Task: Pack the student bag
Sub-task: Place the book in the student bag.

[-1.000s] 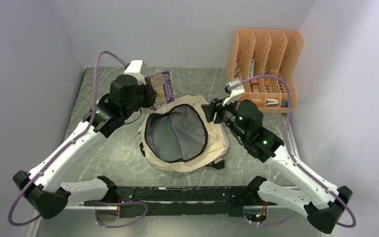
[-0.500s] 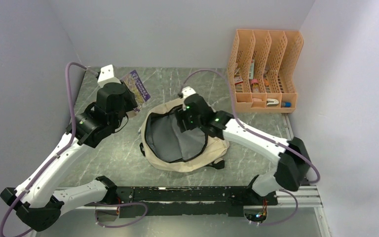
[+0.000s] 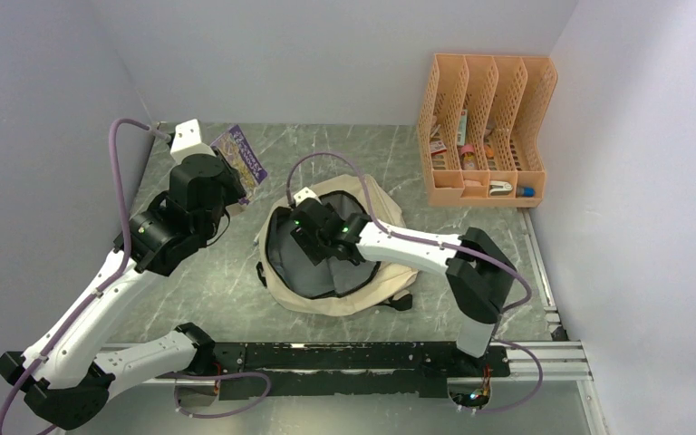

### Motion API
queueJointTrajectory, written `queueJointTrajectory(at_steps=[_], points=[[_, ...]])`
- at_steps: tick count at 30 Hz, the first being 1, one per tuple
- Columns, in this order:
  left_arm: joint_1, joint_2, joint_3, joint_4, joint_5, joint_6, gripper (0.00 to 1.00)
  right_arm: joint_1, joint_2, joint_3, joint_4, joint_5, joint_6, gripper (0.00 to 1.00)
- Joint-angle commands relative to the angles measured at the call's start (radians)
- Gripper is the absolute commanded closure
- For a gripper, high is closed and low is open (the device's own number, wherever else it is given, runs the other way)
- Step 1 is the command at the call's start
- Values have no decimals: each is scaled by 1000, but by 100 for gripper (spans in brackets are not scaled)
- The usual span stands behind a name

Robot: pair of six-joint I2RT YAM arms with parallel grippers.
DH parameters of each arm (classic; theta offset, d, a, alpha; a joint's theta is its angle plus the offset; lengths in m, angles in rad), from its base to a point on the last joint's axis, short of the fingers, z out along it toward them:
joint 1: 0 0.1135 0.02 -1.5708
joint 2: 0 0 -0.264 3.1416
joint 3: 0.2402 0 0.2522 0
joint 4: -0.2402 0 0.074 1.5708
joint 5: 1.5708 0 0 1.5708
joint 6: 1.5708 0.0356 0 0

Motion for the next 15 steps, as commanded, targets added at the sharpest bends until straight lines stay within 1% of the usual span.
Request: queueJointTrajectory(at_steps=[1, 8, 11, 12, 13, 15], points=[[4, -27, 15, 61, -44, 19, 95, 20, 68, 42, -16, 135, -32, 32], [3, -29, 10, 68, -32, 22, 95, 26, 170, 79, -6, 225, -63, 33], [4, -34, 9, 64, -41, 26, 95, 30, 193, 82, -11, 263, -60, 37], [4, -36, 8, 63, -42, 28, 95, 32, 194, 82, -13, 273, -56, 39], [4, -37, 7, 63, -43, 30, 95, 32, 192, 78, -9, 284, -53, 44], [5, -42, 4, 66, -43, 34, 95, 33, 173, 62, 7, 284, -49, 56]])
